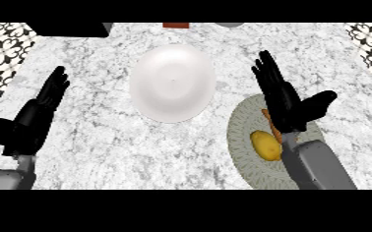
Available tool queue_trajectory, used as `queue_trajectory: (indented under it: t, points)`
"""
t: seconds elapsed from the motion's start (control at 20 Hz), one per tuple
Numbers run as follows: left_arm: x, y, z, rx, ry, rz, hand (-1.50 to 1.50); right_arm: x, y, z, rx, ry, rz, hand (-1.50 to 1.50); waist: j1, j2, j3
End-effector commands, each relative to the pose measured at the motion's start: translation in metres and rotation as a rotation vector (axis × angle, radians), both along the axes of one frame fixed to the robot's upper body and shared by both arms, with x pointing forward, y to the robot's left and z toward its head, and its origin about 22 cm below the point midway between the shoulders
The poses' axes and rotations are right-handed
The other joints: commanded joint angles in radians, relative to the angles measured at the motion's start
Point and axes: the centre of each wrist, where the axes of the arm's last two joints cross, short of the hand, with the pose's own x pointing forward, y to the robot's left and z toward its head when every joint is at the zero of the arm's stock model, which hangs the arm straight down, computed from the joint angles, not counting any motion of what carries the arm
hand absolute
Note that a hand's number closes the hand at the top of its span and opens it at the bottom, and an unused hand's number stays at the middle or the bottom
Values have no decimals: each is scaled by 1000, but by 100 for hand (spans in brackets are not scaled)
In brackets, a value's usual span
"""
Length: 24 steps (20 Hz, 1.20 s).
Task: Pick the croissant from the placemat and place it in the plate
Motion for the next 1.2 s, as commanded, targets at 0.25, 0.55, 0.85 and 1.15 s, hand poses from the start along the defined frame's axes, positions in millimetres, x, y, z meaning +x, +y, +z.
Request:
queue_trajectory:
  t: [0.25, 0.55, 0.85, 1.15]
  points:
    - [40, -43, 5, 11, -33, 12, 0, 22, 71, 24, -248, -112, 46, -150, -26, -4, 14]
    - [39, -39, 0, -20, 34, -4, 0, -23, 19, -63, -751, -115, -27, -150, -37, -5, 15]
    - [36, -60, -10, -21, 37, -19, 0, -62, -2, -103, -989, -267, 17, -150, -36, -9, 15]
    - [28, -66, -20, -25, 36, -9, 0, -55, -11, -16, -1050, -396, -102, -150, -39, -13, 13]
